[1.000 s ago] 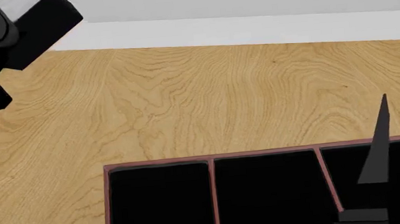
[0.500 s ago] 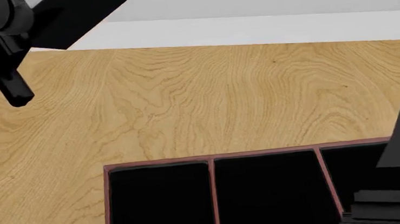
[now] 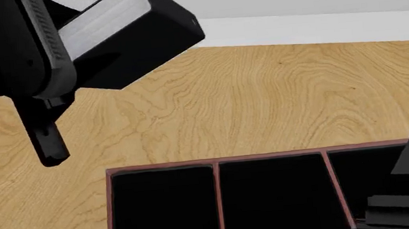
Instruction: Pick up the book and place it in the back compartment of the caddy.
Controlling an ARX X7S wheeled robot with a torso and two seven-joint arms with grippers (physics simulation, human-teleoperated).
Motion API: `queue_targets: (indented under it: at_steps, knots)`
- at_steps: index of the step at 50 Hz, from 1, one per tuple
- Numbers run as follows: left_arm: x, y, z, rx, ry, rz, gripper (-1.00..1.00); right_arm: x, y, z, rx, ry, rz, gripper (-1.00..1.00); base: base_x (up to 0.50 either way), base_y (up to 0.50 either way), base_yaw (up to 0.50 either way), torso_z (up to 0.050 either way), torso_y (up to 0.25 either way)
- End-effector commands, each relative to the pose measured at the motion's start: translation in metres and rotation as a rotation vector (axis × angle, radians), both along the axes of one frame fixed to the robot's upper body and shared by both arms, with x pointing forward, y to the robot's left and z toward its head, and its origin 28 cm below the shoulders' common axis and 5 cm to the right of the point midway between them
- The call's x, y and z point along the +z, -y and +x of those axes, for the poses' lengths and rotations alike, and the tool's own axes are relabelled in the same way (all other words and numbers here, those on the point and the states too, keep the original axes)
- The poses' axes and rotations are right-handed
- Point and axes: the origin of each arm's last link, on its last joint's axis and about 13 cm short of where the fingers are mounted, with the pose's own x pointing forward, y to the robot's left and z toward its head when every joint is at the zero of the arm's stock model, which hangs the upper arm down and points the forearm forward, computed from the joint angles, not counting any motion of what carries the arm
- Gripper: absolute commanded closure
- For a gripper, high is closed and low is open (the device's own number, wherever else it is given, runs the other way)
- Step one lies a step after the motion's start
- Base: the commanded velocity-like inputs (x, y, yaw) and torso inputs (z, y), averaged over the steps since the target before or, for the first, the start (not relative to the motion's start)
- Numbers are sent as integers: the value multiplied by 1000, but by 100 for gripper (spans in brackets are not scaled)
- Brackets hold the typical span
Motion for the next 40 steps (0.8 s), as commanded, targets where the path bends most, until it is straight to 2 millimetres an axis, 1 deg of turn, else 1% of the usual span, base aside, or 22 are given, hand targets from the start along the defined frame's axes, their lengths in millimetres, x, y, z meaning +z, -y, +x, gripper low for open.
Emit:
queue_targets:
  at_steps: [1, 6, 16, 22, 27, 32, 40]
  knots:
    - [0, 7, -11, -24, 42, -3, 100, 4, 1, 1, -26, -11, 8, -100, 0, 0, 0, 0, 0]
    - [-6, 8, -14, -42, 25, 12, 100, 8, 1, 2, -38, -20, 16, -100, 0, 0, 0, 0, 0]
    - [-11, 10, -21, -77, 6, 37, 100, 18, 6, 9, -68, -26, 31, -100, 0, 0, 0, 0, 2]
    - [-18, 14, -28, -110, 4, 69, 100, 23, 6, 8, -94, -29, 39, -100, 0, 0, 0, 2, 0]
    - [-20, 22, -35, -143, 4, 84, 100, 21, 6, 8, -103, -35, 44, -100, 0, 0, 0, 0, 2]
    - [-23, 28, -39, -163, -15, 100, 100, 12, 6, 8, -108, -35, 56, -100, 0, 0, 0, 0, 2]
    - [-15, 38, -45, -180, -44, 127, 100, 8, 6, 8, -103, -36, 58, -100, 0, 0, 0, 0, 1]
